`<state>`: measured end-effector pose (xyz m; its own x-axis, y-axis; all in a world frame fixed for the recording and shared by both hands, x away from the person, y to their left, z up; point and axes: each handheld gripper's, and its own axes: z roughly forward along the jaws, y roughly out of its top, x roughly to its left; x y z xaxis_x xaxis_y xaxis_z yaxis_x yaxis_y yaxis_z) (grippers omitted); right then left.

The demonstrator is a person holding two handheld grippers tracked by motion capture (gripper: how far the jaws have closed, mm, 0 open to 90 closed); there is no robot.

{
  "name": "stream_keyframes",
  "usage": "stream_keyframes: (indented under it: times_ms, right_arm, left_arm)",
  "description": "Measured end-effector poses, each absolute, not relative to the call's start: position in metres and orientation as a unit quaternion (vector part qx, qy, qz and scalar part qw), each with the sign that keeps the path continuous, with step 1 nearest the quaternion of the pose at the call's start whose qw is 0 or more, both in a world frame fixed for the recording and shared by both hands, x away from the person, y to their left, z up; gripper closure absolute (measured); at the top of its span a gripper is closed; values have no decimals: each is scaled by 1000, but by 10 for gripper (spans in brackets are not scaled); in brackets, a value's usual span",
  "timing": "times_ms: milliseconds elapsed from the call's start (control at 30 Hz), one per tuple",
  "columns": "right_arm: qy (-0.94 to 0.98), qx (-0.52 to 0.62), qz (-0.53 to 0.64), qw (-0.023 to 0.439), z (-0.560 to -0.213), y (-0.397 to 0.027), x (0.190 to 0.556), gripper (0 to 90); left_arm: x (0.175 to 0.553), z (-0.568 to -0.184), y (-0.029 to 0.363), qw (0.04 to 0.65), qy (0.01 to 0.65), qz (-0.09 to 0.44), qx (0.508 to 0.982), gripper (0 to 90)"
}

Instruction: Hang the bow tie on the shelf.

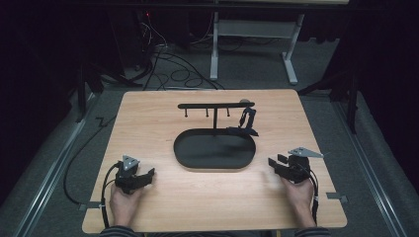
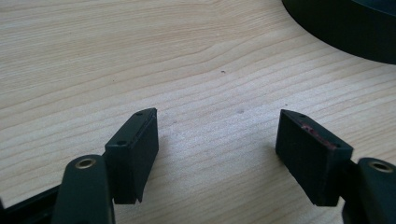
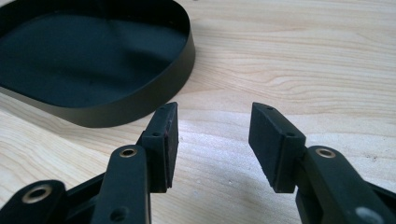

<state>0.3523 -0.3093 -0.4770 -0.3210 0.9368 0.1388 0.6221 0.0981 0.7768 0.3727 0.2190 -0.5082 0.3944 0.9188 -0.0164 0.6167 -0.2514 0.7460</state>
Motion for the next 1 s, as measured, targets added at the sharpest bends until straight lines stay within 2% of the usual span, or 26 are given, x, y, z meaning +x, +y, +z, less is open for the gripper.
stream_keyframes:
  times_ms: [533, 800, 1000]
  right_arm:
    - [723, 549, 358, 216, -492, -305, 358, 536]
    - [742, 538, 320, 242, -502, -295, 361, 490]
    - [743, 537, 319, 240, -502, -295, 361, 442]
  left_arm:
    - [373, -508, 219, 345, 505, 219, 760, 305]
    - [373, -508, 219, 345, 505, 219, 760, 305]
    - [372, -508, 219, 344, 505, 218, 761, 305]
